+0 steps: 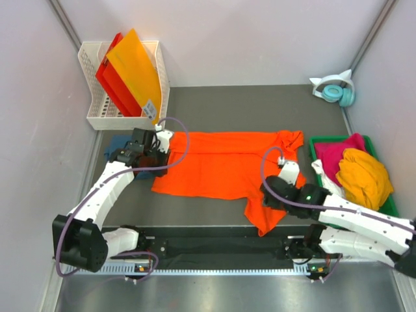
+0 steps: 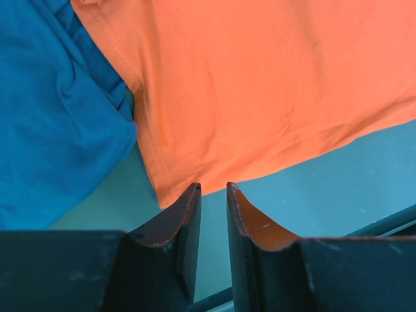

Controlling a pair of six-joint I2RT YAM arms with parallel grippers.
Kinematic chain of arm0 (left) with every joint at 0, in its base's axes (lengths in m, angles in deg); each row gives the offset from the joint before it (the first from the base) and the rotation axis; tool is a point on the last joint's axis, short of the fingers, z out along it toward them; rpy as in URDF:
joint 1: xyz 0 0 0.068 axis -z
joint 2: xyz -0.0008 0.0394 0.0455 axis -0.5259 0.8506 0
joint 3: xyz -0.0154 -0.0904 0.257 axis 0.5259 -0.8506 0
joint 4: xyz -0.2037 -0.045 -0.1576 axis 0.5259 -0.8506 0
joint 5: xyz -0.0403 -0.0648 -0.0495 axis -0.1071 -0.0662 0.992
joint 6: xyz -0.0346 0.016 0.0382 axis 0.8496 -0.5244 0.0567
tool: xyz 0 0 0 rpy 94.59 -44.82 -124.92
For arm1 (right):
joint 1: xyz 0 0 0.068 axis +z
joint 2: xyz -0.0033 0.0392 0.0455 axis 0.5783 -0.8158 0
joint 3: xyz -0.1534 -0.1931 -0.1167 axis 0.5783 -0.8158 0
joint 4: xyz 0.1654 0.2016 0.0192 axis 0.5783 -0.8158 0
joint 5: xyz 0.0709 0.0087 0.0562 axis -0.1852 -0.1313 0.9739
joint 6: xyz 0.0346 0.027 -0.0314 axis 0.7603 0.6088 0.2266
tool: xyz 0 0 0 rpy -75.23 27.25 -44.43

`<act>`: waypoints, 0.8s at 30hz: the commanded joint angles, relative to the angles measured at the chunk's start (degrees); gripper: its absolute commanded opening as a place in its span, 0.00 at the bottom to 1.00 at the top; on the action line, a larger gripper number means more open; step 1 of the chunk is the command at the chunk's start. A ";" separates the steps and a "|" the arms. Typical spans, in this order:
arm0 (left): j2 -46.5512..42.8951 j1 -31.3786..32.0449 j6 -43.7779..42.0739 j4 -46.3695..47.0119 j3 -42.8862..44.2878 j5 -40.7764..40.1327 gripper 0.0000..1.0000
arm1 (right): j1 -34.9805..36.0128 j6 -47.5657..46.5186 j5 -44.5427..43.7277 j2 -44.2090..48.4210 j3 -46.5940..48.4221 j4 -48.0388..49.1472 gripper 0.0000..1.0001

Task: Fold and stack the t-shirts
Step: Fold the tshirt

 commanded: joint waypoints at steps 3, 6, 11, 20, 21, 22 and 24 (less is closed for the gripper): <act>2.81 0.15 0.54 -0.29 1.87 2.15 0.27 | 16.15 25.86 -7.04 -9.24 2.28 -10.31 0.51; 3.16 0.15 0.89 -0.29 2.05 2.24 0.27 | 22.92 34.12 -8.00 -11.53 2.37 -12.59 0.49; 1.93 0.15 0.28 -0.29 1.35 2.06 0.27 | 32.50 43.44 -7.66 -16.10 3.59 -17.41 0.48; 2.46 0.15 0.45 -0.29 1.26 1.89 0.27 | 39.02 48.55 -4.93 -25.26 5.54 -19.01 0.46; 2.72 0.15 0.45 -0.29 1.34 1.89 0.27 | 38.93 48.99 -4.32 -25.08 5.19 -19.10 0.46; 2.90 0.15 0.45 -0.29 1.43 1.80 0.27 | 39.02 49.52 -3.97 -24.91 4.40 -19.71 0.46; 3.51 0.15 0.45 -0.38 1.52 1.89 0.27 | 38.93 51.72 -3.18 -24.82 3.69 -20.94 0.45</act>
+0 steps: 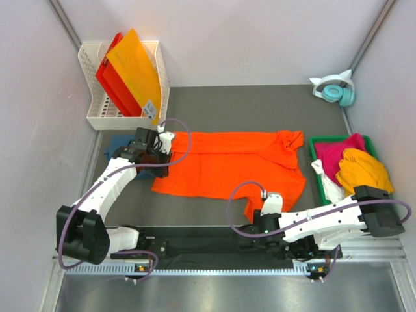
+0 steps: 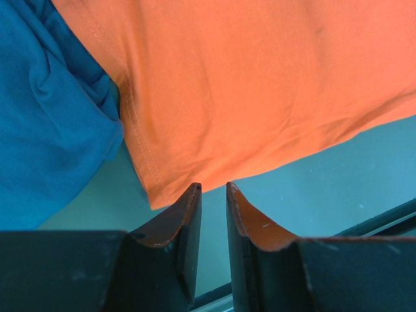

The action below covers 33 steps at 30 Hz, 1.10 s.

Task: Fold and stack the t-shirts
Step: Fold the tshirt

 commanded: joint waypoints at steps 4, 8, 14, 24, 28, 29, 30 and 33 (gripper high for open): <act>1.75 0.13 0.48 0.30 1.89 0.93 0.27 | -0.48 6.90 1.74 -0.40 -2.44 -5.16 0.45; 3.51 0.13 0.83 0.12 2.86 1.27 0.27 | -1.71 4.62 3.32 -5.83 -2.36 -2.52 0.44; 3.86 0.13 0.65 -0.06 3.12 0.93 0.27 | -1.71 3.83 3.42 -8.14 -1.74 0.82 0.41; 3.51 0.13 0.48 -0.23 2.33 1.19 0.27 | -3.90 1.46 1.40 -9.10 -3.32 5.39 0.43; 3.42 0.13 0.48 -0.23 2.33 1.28 0.27 | -5.40 1.36 0.26 -11.03 -3.32 5.92 0.43; 3.51 0.13 0.30 -0.14 2.33 1.19 0.27 | -5.75 1.37 -0.27 -11.39 -3.15 5.92 0.43; 3.51 0.13 0.48 -0.23 2.33 1.28 0.27 | -6.89 1.19 -0.62 -11.91 -3.06 6.45 0.42; 3.60 0.13 0.48 -0.41 2.33 1.28 0.27 | -9.61 -0.48 -0.01 -13.24 -2.97 7.51 0.31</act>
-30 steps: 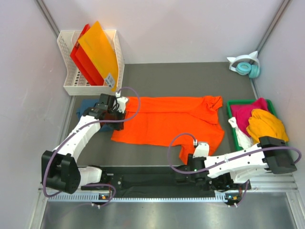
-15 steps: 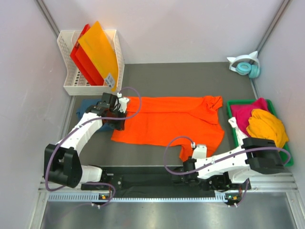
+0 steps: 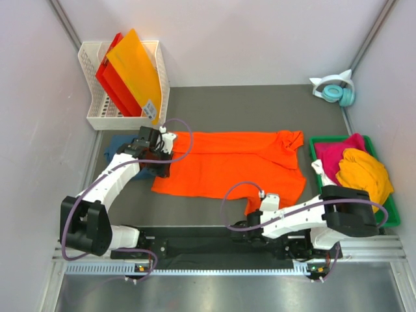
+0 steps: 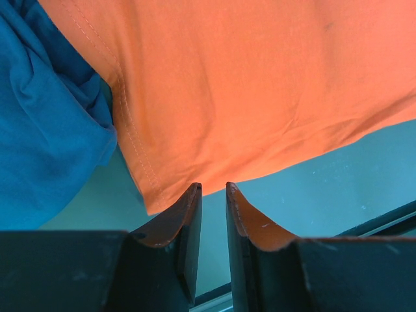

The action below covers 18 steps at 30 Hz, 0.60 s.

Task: Fold and stack the t-shirts
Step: Fold the tshirt

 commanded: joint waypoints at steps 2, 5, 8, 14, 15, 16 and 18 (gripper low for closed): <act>-0.60 0.13 0.15 -0.47 1.50 1.17 0.26 | -3.39 -1.25 -1.76 -1.48 0.53 1.69 0.18; -0.77 0.13 -0.11 -0.56 1.50 1.26 0.27 | -3.39 0.07 -1.41 -1.22 0.53 0.64 0.00; -1.04 0.04 0.06 -0.47 1.33 1.17 0.26 | -2.17 2.26 -2.89 -0.60 1.84 -1.64 0.00; -3.06 0.04 2.34 -0.73 2.55 0.90 0.26 | 0.03 6.84 -9.22 2.03 9.65 -13.84 0.00; -3.32 0.04 2.52 -1.17 2.91 1.60 0.26 | -0.05 6.93 -9.75 2.30 10.45 -14.82 0.00; -3.32 0.04 2.52 -2.05 3.52 2.04 0.27 | 0.03 6.93 -10.10 2.65 11.77 -15.53 0.00; -2.89 0.04 2.43 -3.10 4.14 3.54 0.29 | -0.05 6.58 -11.16 2.65 12.92 -16.94 0.00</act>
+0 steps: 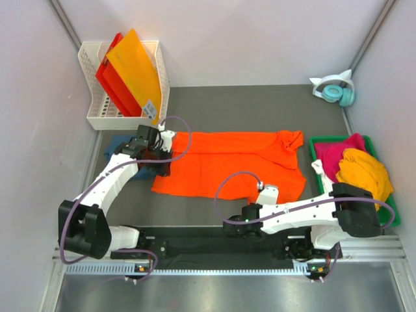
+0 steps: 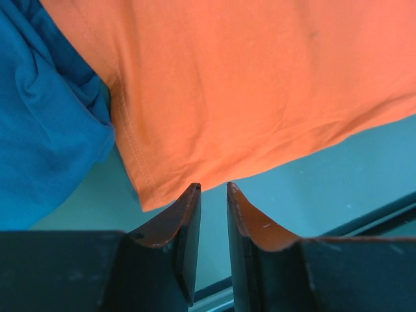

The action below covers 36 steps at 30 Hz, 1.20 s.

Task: Fold and stack the t-shirts
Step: Fold the tshirt

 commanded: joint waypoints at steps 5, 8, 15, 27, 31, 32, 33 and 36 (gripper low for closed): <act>3.32 0.04 0.81 -7.44 6.01 0.72 0.29 | 0.43 0.98 -6.18 1.45 5.61 -8.14 0.00; 4.64 -0.05 3.09 -5.43 5.57 -2.97 0.29 | 0.16 0.36 -6.01 1.18 5.61 -7.53 0.00; 8.94 -4.26 9.42 -7.61 8.90 -1.23 0.37 | -0.10 0.27 -5.57 1.80 4.91 -8.05 0.00; 8.97 -11.64 10.80 -6.58 7.61 -4.03 0.40 | -0.19 -0.43 -5.57 0.74 4.47 -6.91 0.00; 3.60 -13.50 15.31 1.24 1.72 -2.46 0.41 | -0.28 -1.31 -5.57 -0.22 4.38 -4.89 0.00; 1.59 -13.58 15.84 3.61 0.57 -0.89 0.43 | -0.37 -1.48 -5.48 -0.83 4.55 -4.71 0.00; 0.53 -13.58 17.06 5.11 -1.61 -0.52 0.44 | -0.37 -1.66 -5.39 -1.10 4.56 -4.10 0.00; -2.82 -13.58 18.91 10.39 -6.01 -0.43 0.49 | -0.63 -2.36 -5.22 -2.07 5.08 -3.57 0.00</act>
